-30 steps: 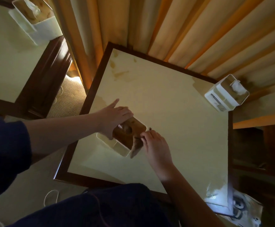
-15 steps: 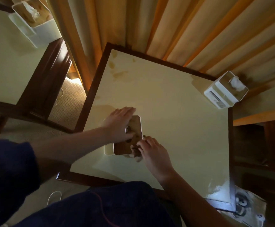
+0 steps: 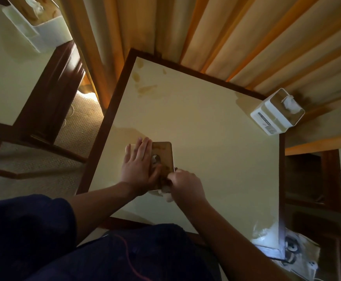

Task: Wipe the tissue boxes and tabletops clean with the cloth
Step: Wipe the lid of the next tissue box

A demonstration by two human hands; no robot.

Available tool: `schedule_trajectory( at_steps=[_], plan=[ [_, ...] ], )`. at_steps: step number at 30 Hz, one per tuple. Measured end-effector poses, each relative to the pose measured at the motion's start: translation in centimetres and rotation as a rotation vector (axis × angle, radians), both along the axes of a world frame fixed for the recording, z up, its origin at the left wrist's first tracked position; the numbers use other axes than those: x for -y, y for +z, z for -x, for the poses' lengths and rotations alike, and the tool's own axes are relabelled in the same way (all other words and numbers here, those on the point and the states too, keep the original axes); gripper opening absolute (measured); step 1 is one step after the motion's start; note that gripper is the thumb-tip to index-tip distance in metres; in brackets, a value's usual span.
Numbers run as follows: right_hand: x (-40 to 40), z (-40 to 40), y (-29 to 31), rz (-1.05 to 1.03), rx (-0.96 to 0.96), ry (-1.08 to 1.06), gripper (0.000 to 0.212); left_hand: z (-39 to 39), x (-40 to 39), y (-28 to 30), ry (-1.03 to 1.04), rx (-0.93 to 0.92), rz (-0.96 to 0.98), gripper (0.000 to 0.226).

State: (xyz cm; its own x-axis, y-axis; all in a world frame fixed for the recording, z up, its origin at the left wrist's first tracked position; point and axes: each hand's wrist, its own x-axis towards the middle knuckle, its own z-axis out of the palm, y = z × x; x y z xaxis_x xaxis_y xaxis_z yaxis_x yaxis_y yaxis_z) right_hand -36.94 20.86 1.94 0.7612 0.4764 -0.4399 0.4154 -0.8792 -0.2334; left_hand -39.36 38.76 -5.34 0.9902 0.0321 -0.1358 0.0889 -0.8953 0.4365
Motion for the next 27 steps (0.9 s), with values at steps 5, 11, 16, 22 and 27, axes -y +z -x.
schedule_trajectory(
  at_steps=[5, 11, 16, 22, 27],
  plan=[
    [-3.3, -4.9, 0.8, 0.105, 0.106, -0.007, 0.025, -0.1, 0.1, -0.1, 0.005, 0.012, -0.007, 0.088],
    [-5.1, -8.4, 0.8, 0.104, 0.187, -0.021, 0.025, -0.1, 0.2, 0.0, 0.027, 0.037, -0.013, 0.085],
    [-3.8, -6.0, -1.1, -0.035, 0.234, -0.119, 0.027, -0.1, 0.1, 0.1, 0.008, 0.032, -0.023, 0.087],
    [-1.0, 0.3, -1.8, -0.069, 0.193, -0.148, 0.025, -0.4, -0.2, -0.4, -0.015, -0.013, -0.040, 0.093],
    [0.1, 2.3, -0.1, -0.043, 0.184, -0.103, 0.023, -0.3, -0.2, -0.6, -0.006, 0.006, -0.029, 0.094]
  ],
)
